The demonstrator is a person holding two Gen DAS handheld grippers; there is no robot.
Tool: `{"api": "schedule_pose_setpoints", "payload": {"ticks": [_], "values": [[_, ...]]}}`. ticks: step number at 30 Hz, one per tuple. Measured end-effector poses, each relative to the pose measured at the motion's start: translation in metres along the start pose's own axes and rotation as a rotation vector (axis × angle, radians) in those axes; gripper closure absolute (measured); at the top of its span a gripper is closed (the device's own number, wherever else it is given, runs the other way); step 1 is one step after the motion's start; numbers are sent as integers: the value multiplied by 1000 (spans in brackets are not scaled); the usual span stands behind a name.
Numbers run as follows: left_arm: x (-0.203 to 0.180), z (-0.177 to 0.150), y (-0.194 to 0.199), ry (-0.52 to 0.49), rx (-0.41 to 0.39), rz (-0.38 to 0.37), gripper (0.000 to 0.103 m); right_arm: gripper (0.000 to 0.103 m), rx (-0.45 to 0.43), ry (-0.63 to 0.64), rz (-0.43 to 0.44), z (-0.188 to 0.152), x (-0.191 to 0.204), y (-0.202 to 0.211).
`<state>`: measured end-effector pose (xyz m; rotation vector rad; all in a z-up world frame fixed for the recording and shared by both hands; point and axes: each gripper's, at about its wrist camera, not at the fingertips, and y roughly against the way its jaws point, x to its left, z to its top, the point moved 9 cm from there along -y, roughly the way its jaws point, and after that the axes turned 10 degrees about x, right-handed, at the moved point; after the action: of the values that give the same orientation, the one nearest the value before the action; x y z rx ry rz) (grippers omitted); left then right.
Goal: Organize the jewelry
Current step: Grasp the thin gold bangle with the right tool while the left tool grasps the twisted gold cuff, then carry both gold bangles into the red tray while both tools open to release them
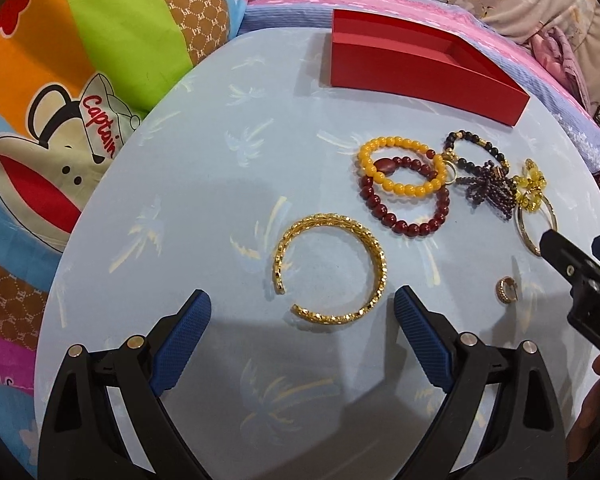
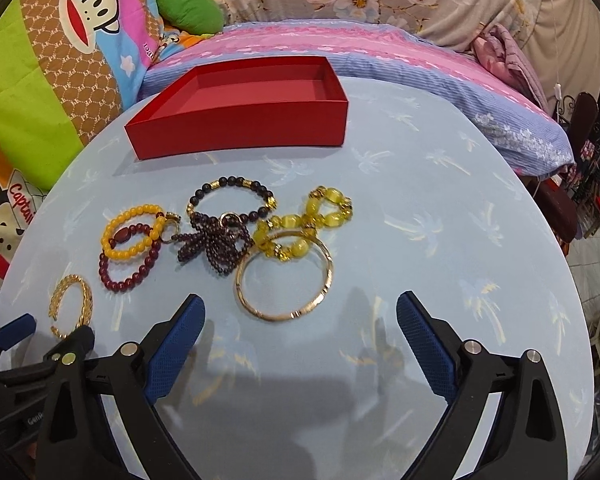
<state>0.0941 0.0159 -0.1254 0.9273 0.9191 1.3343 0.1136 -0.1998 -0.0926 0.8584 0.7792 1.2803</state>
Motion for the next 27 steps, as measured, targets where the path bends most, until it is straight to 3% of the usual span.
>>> {"api": "schedule_pose_setpoints", "payload": {"ticks": [6, 12, 17, 27], "values": [[-2, 6, -2, -2, -5, -9, 16, 26, 19, 10, 10, 9, 7, -15], [-6, 11, 0, -22, -21, -15, 29, 45, 37, 4, 21, 4, 4, -25], [-14, 15, 3, -41, -27, -37, 50, 46, 30, 10, 33, 4, 5, -24], [-17, 12, 24, -47, -49, -79, 50, 46, 16, -40, 86, -1, -9, 2]]}}
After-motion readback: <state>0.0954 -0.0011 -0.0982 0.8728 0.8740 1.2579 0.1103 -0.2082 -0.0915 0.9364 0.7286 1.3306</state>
